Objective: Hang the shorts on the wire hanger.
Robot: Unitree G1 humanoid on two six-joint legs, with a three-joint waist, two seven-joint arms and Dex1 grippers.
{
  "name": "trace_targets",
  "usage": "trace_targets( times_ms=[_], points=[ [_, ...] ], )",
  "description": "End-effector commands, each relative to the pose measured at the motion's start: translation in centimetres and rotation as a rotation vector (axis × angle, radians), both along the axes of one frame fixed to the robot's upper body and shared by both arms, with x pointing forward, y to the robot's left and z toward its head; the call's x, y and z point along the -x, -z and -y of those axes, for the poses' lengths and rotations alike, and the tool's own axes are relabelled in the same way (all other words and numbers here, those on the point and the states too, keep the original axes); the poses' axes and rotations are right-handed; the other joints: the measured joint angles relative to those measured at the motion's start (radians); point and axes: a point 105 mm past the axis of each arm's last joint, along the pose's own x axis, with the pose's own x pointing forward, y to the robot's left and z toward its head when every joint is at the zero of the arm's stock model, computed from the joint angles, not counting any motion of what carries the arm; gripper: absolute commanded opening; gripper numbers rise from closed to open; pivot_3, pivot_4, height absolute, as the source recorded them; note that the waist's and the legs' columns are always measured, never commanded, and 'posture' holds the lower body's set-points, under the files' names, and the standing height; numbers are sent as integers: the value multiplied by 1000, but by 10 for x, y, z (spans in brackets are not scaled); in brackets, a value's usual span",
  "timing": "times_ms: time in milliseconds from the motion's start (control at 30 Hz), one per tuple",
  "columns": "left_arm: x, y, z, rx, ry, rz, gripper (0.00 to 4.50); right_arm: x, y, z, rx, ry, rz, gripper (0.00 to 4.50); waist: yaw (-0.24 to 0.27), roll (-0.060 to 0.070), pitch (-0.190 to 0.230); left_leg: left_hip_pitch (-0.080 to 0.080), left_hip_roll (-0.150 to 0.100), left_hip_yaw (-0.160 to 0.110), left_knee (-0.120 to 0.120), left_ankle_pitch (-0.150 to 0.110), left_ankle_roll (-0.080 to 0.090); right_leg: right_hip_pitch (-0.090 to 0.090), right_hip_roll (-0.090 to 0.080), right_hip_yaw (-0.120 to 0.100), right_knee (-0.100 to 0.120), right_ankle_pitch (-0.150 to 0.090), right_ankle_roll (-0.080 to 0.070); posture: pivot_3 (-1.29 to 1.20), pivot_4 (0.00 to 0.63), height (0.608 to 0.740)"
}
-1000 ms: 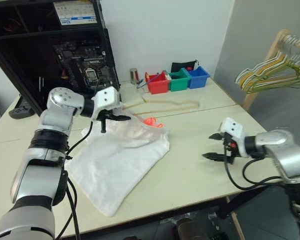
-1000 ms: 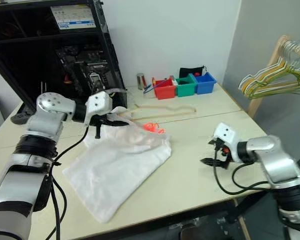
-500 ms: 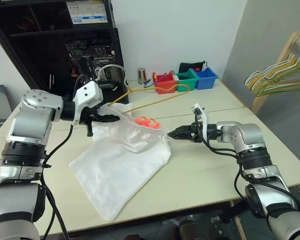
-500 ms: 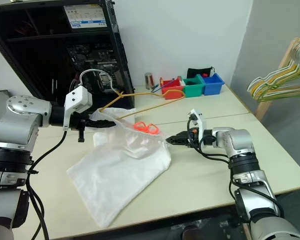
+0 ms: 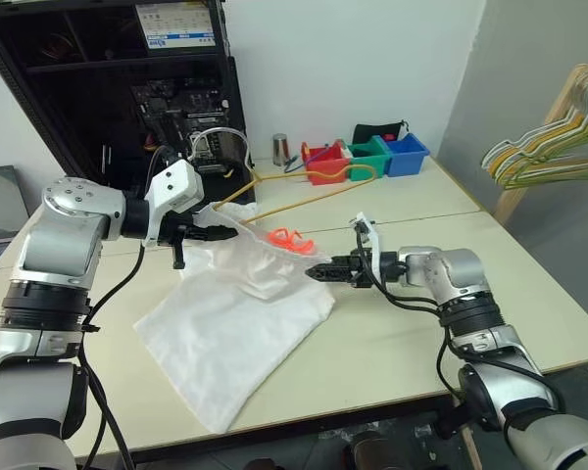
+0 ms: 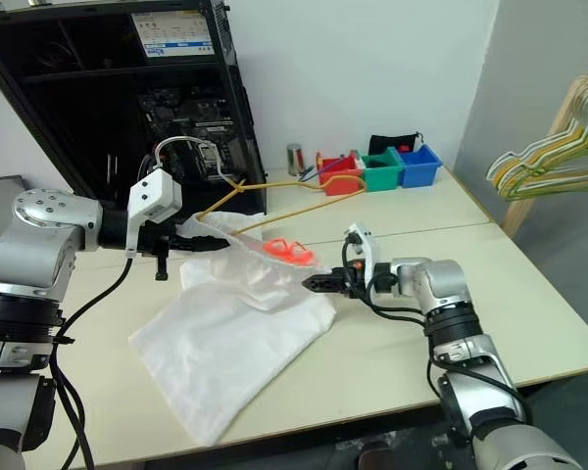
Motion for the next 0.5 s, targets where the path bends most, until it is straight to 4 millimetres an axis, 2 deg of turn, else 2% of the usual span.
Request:
trace_targets(
  times_ms=[33, 333, 433, 500],
  points=[
    [-2, -16, 1, 4, 3, 61, 0, -5, -19, -5, -52, 3, 53, 2884, 1, 0, 0, 0, 0, 0, 0, 0, 0, 0, 0, 0, 0, 0, 0, -100, 0, 740],
    [-1, -14, 2, 5, 6, 58, 0, -3, -11, 1, -5, 8, 73, 876, 0, 0, 0, 0, 0, 0, 0, 0, 0, 0, 0, 0, 0, 0, 0, -102, 0, 740],
    [0, -14, 2, 12, 4, 53, 0, -5, -8, 7, 48, 19, 120, 226, 1, 0, 0, 0, 0, 0, 0, 0, 0, 0, 0, 0, 0, 0, 0, -99, 0, 740],
    [3, -11, 2, 20, 9, 31, 0, -10, -6, 25, 143, 55, 222, 68, 1, 0, 0, 0, 0, 0, 0, 0, 0, 0, 0, 0, 0, 0, 0, -96, 0, 740]
  ],
)
